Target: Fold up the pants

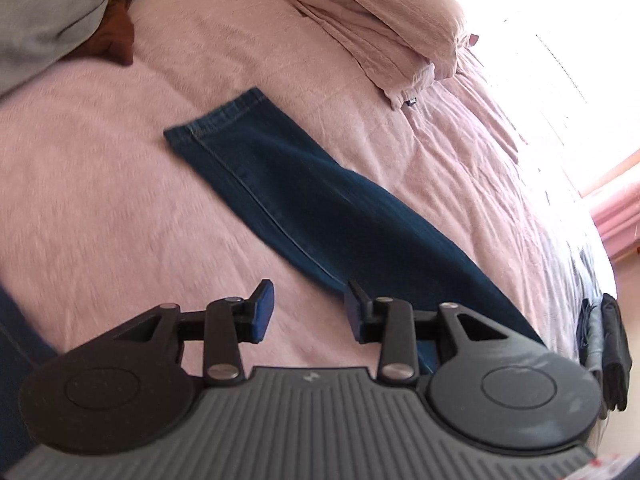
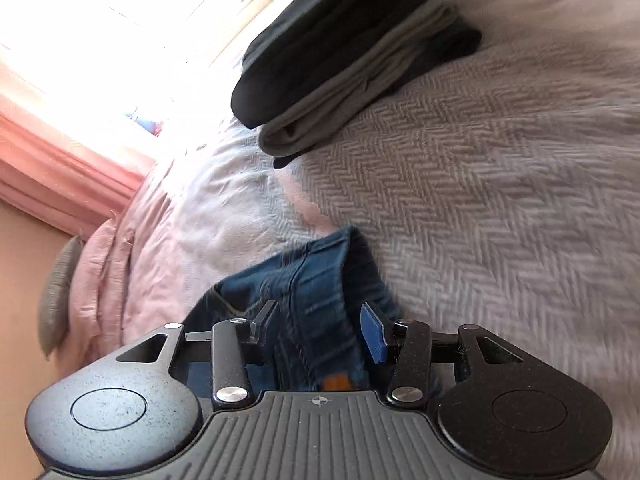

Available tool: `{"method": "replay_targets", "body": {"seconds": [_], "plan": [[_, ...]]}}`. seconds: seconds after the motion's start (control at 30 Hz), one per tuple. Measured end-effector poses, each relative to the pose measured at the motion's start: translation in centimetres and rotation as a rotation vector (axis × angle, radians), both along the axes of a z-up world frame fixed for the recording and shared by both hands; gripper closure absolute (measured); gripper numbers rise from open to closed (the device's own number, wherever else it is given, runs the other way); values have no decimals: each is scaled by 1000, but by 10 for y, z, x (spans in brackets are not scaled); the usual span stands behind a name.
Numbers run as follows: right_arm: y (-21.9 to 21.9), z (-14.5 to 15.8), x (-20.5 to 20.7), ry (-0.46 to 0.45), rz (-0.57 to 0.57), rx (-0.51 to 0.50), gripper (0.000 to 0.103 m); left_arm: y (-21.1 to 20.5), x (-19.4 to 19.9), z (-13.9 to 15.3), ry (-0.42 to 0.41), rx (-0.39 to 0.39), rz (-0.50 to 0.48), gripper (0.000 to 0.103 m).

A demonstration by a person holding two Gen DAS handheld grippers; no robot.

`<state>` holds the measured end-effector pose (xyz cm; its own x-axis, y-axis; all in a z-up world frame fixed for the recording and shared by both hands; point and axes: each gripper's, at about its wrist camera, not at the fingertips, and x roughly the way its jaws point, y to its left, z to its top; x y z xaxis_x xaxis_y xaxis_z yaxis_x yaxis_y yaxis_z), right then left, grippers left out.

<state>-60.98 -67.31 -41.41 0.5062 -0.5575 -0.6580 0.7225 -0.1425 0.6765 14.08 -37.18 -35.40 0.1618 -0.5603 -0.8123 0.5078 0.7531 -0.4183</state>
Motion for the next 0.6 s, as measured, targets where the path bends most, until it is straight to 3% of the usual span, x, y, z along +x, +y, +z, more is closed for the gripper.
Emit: {"method": "replay_targets", "body": {"seconds": [0.17,0.23,0.33,0.4,0.5,0.57,0.6], "plan": [[-37,-48,-37,-92,-31,151,61,1,-45,1,5,26,21,69],[-43,-67,-43,-174,15,181,63,1,-56,2,5,35,31,69],[-58,-85,-41,-295,97,171,71,-2,-67,5,-6,54,48,69],[-71,-92,-31,-311,127,163,83,-6,-72,8,-8,63,63,69],[-81,-81,-21,-239,149,50,101,-15,-80,16,-21,66,59,69],[-67,-47,-12,-125,209,-128,102,-22,-85,22,-52,74,36,69],[-54,-31,-9,-120,236,-214,102,-24,-87,24,-64,76,26,69]]}}
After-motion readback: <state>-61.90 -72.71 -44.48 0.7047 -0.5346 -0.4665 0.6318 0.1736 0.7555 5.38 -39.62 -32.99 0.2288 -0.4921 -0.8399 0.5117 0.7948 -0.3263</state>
